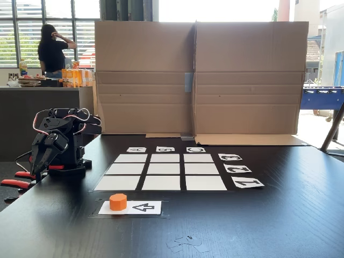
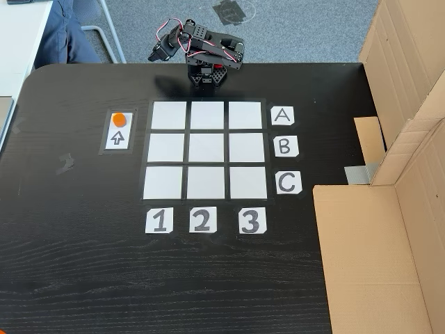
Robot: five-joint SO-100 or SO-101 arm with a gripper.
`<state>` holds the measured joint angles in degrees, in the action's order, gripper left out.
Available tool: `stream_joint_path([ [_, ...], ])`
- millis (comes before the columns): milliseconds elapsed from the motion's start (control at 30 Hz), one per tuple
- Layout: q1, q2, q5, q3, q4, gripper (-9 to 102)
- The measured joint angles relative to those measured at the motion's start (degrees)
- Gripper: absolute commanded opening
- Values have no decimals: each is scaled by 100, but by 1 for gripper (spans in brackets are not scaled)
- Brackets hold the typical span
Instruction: Pick up the round, orange token and place it in the grid on square A1.
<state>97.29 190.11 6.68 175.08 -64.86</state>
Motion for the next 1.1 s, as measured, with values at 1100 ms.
stream_joint_path([
  [1100, 53, -3885, -826, -3059, 26, 14],
])
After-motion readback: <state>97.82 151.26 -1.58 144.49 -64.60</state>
